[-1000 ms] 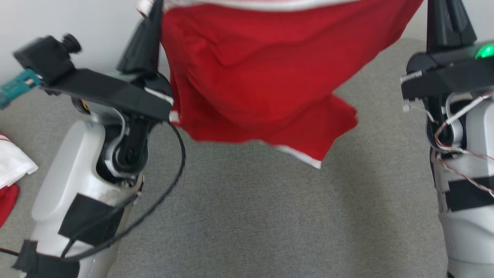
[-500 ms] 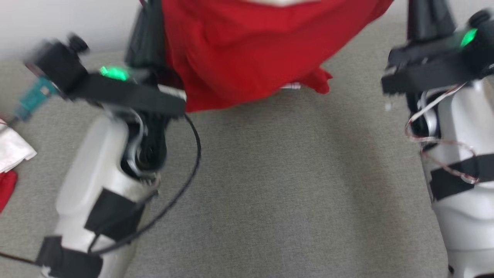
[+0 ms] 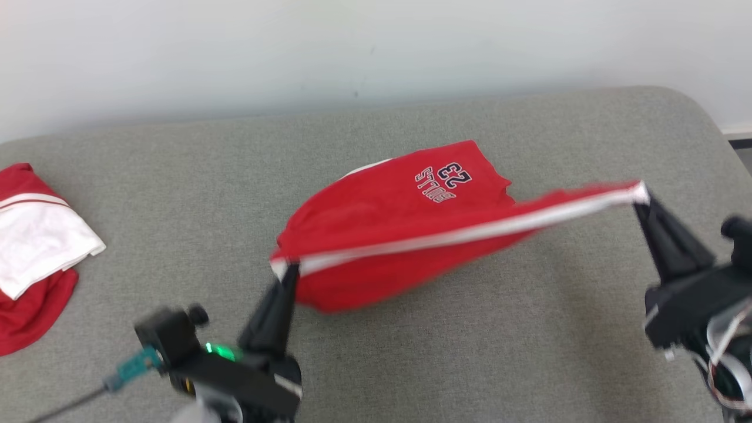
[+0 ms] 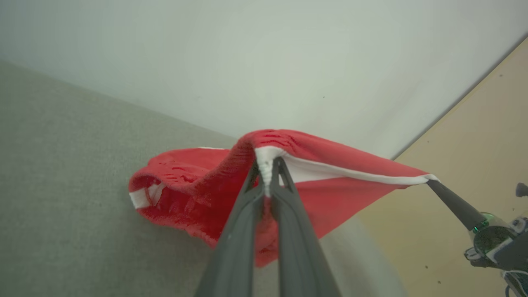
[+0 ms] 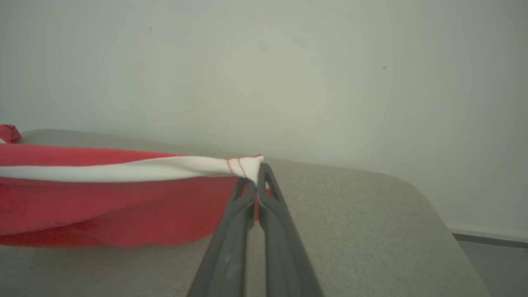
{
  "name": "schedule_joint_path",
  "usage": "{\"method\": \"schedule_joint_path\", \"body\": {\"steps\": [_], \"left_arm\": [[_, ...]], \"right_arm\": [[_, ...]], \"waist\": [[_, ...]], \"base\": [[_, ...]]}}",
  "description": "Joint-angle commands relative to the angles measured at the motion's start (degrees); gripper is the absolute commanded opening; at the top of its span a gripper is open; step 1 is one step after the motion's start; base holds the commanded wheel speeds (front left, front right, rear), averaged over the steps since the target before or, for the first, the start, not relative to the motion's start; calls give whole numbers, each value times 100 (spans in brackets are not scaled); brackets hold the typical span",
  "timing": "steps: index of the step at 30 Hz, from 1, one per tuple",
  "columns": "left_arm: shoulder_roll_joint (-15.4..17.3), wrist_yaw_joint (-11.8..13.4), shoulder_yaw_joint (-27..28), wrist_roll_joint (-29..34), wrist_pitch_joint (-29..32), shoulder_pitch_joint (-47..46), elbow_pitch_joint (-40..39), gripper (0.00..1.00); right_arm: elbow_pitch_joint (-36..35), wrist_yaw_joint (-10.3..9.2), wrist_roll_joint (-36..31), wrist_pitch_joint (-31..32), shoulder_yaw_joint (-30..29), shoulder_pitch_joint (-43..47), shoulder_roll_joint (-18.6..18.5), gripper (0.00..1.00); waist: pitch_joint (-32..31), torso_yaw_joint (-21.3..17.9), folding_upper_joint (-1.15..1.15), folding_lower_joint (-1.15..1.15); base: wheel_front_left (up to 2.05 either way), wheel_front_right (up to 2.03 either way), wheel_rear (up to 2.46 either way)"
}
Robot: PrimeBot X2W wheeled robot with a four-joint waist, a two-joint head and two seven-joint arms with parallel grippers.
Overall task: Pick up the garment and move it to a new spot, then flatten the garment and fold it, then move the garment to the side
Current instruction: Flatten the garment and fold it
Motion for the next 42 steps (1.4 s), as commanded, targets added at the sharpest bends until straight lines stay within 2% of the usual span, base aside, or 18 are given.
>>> {"method": "schedule_joint_path", "body": {"steps": [1,4,6,10,21,24,26,29,32,34,38,42], "left_arm": [[82,51,-80,43,59,267,-99,0],[137,140,-312,11,238,742,-316,0],[198,168,-489,-6,409,964,-440,0],[358,272,-776,-22,831,1239,-560,0],[807,636,-1035,-205,1595,1703,-760,0],[889,662,-1115,-305,1820,1793,-834,0],[931,674,-1177,-400,1996,1843,-905,0],[987,672,-1194,-500,2152,1878,-1050,0],[913,607,-1078,-547,1988,1820,-1172,0],[858,631,-980,-432,1798,1692,-1196,0],[742,619,-879,-302,1603,1489,-1106,0],[503,516,-813,-236,1467,1030,-836,0]], "right_arm": [[-245,4,159,210,-81,304,22,0],[-636,4,491,700,-280,957,29,0],[-841,4,694,1022,-365,1334,160,0],[-1004,4,979,1641,-651,1926,309,0],[-1170,4,1302,3277,-1255,2936,914,0],[-1262,4,1348,3772,-1559,3186,1163,0],[-1304,4,1154,4221,-1890,3444,1320,0],[-1697,4,1080,4652,-2159,3469,1596,0],[-2043,4,1011,4684,-2134,3298,1588,0],[-2150,4,871,4478,-2059,3068,1411,0],[-2006,4,663,4173,-1761,2609,1149,0],[-1464,4,470,3680,-1247,1817,727,0]], "waist": [[-85,36,0,1],[-108,39,0,1],[-118,51,0,1],[-144,93,0,1],[-210,191,0,1],[-212,245,0,1],[-218,297,0,1],[-224,357,0,1],[-217,423,0,1],[-211,480,0,1],[-193,573,0,1],[-114,740,0,1]], "base": [[0,0,0],[0,0,0],[0,0,0],[0,0,0],[0,0,0],[0,0,0],[0,0,0],[0,0,0],[0,0,0],[0,0,0],[0,0,0],[0,0,0]]}}
